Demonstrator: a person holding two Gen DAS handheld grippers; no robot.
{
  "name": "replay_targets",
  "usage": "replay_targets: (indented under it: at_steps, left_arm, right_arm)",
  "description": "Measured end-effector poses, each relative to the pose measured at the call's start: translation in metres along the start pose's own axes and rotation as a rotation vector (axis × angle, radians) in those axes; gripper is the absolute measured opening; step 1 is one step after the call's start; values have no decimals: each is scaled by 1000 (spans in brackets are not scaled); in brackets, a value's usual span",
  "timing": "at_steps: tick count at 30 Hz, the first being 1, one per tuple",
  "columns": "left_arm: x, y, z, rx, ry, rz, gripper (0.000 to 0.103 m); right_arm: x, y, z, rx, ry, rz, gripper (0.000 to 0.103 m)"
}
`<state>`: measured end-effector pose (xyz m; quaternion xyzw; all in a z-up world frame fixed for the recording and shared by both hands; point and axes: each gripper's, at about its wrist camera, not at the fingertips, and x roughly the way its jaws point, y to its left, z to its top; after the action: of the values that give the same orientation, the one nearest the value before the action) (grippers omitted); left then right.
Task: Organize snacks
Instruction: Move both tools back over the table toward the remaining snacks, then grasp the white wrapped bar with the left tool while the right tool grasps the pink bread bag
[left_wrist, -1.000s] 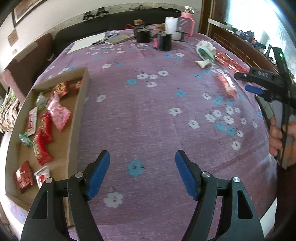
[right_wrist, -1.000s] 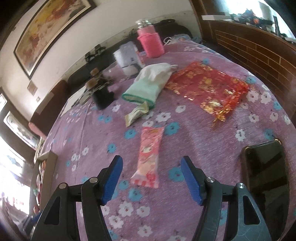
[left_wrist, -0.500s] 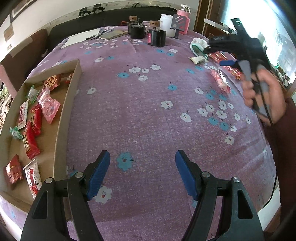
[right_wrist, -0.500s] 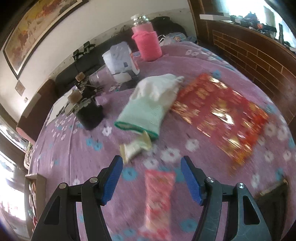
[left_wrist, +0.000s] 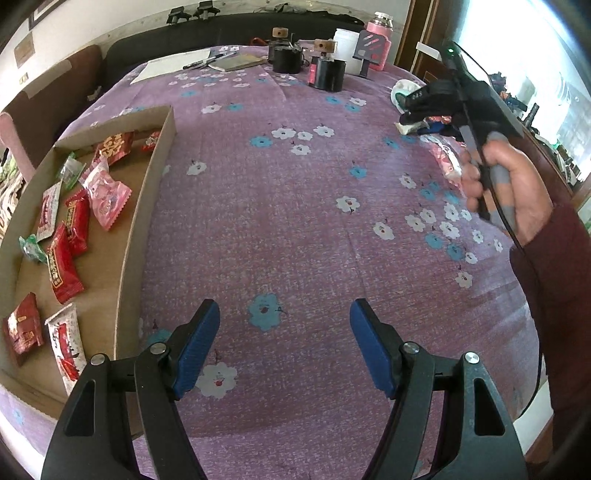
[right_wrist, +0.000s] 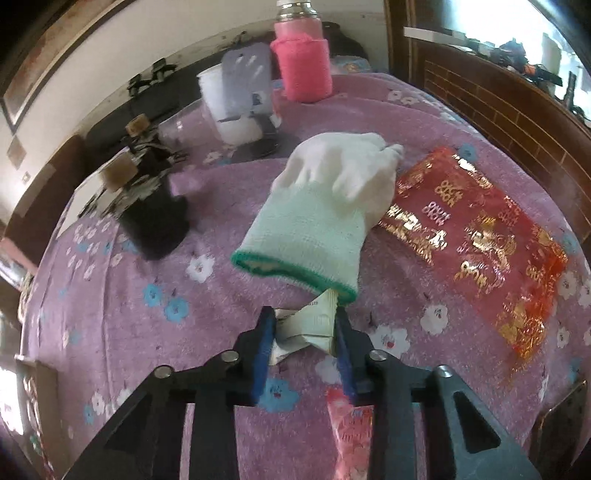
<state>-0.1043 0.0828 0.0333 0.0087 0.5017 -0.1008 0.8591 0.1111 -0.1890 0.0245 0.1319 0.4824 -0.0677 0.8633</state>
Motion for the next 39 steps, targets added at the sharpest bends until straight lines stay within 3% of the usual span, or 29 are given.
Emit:
replay_targets:
  at_steps: [4,10,12,13,16,17,24,31,35,39]
  left_arm:
    - [1,-2,-1,-2,8,-14,73]
    - [-1,-5,-2,3,9,-26,73]
    - [-3,-4,-3,3,6,-29,73]
    - [-4,-4,-3,3,5,-28,73]
    - [-4,-4,-2,3,6,-42,73]
    - [-3,-5,0,1,10,-56,73]
    - [-5,-21,20,59,-19,-63,73]
    - [5,-39,50,169,-40,-14,73]
    - [25,-53,65,233,-39,19,72]
    - [45,-66,74,290,-16,7,72]
  right_arm:
    - [-15,13,-28,-81,51,97,32]
    - [-48,51,-91,-289,158,314,36]
    - [-69,40,-94,-268,124,380,35]
    - [-76,33,-91,-251,91,375,41]
    - [-106,-5,-78,-160,-79,285,71]
    - [-111,-19,-74,-125,-120,238,73]
    - [-85,-52,-75,-52,-94,120,73]
    - [-52,-31,-77,-110,-83,49,72]
    - [-44,-24,-77,-144,-88,39,73]
    - [-45,-25,-78,-144,-93,51,70]
